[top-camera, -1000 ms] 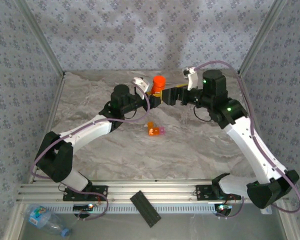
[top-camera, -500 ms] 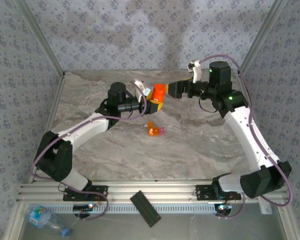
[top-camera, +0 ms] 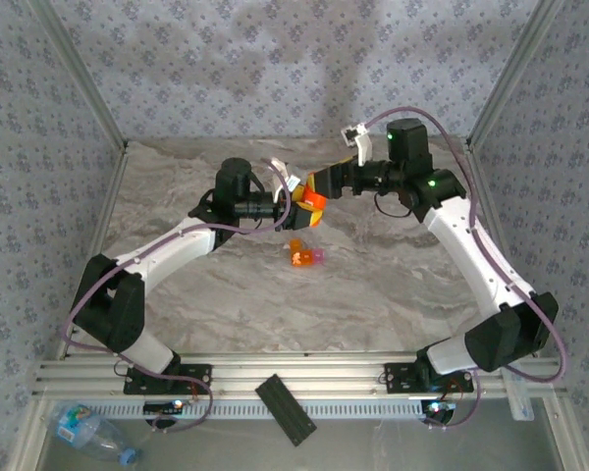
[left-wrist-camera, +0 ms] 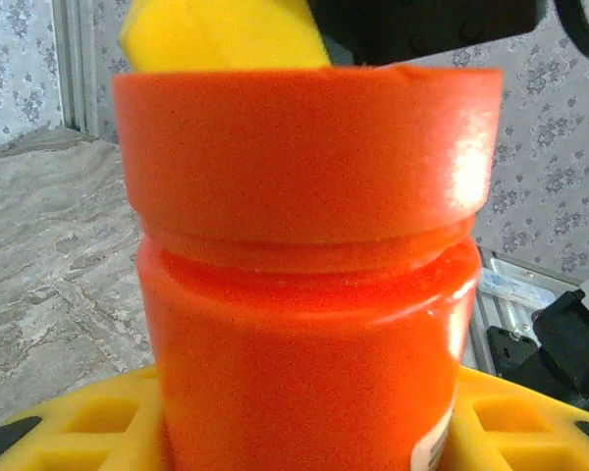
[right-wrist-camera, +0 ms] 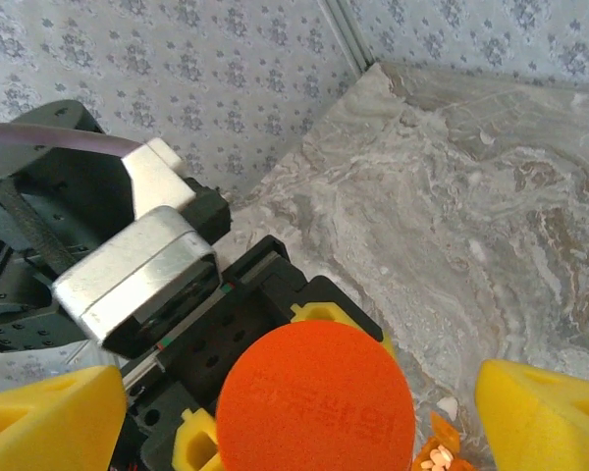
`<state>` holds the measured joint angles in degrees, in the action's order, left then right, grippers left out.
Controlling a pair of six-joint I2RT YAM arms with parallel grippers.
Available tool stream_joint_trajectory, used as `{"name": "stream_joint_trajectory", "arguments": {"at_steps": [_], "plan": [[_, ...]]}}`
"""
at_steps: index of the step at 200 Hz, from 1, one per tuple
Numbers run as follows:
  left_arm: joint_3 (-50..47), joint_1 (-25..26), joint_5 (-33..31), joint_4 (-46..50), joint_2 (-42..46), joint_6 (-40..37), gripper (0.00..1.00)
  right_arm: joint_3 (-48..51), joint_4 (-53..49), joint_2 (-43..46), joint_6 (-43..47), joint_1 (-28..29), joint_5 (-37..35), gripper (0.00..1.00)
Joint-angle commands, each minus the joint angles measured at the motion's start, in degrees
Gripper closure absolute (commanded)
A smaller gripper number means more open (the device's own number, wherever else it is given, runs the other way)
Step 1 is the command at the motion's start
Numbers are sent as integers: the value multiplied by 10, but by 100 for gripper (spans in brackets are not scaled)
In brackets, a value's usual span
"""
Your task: Sort the pills into containers
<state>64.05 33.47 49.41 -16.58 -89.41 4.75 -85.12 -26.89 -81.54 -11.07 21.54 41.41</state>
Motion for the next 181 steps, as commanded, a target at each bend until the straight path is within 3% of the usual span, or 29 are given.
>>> {"name": "stream_joint_trajectory", "arguments": {"at_steps": [1, 121, 181], "plan": [[25, -1, 23, -5, -1, -11, 100, -21, -18, -7, 14, 5, 3, 8], [34, 0, 24, 1, 1, -14, 100, -12, -23, -14, 13, 14, 5, 40], [37, 2, -19, 8, 12, -27, 100, 7, -9, -21, -29, 40, -72, 57]]}}
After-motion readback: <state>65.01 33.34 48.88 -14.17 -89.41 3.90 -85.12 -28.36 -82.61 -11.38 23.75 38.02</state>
